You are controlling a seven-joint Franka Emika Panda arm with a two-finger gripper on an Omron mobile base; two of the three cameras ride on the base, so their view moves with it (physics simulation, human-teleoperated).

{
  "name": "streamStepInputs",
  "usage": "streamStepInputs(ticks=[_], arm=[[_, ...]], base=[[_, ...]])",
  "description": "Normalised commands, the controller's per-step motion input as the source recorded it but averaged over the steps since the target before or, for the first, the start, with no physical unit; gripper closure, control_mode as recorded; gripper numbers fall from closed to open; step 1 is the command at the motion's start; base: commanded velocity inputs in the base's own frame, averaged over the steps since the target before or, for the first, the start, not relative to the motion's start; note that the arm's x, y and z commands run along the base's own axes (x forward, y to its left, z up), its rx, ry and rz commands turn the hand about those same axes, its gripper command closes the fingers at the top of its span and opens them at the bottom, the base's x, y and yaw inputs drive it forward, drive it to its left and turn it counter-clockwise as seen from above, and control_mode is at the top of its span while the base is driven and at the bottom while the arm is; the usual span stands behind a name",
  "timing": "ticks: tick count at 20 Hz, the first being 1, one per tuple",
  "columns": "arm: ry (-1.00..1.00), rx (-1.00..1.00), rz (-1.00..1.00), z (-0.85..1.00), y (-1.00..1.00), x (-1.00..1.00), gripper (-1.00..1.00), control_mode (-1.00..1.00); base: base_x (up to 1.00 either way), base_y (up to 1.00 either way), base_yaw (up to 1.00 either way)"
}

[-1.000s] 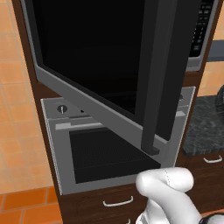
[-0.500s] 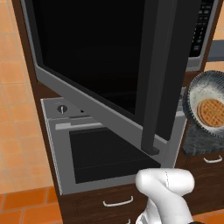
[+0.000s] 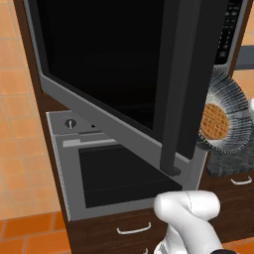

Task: Open the microwave, place the bowl with waffle inside the microwave, then close the microwave door and turn it on.

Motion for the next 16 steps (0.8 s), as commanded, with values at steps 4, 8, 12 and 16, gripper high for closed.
streamStepInputs(ticks=[4, 8, 12, 16], arm=[[-0.06, 0.01, 0.10, 0.47, 1.00, 0.01, 1.00, -1.00], [-0.02, 0.03, 0.01, 0.62, 1.00, 0.36, 1.00, -1.00], [0.12, 0.00, -0.25, 0.46, 0.92, 0.52, 1.00, -1.00], [0.16, 0.08, -0.04, 0.00, 0.02, 0.99, 1.00, -1.00]], base=[[0.00, 0.00, 0.00], [0.00, 0.00, 0.00], [0.00, 0.00, 0.00], [0.00, 0.00, 0.00]])
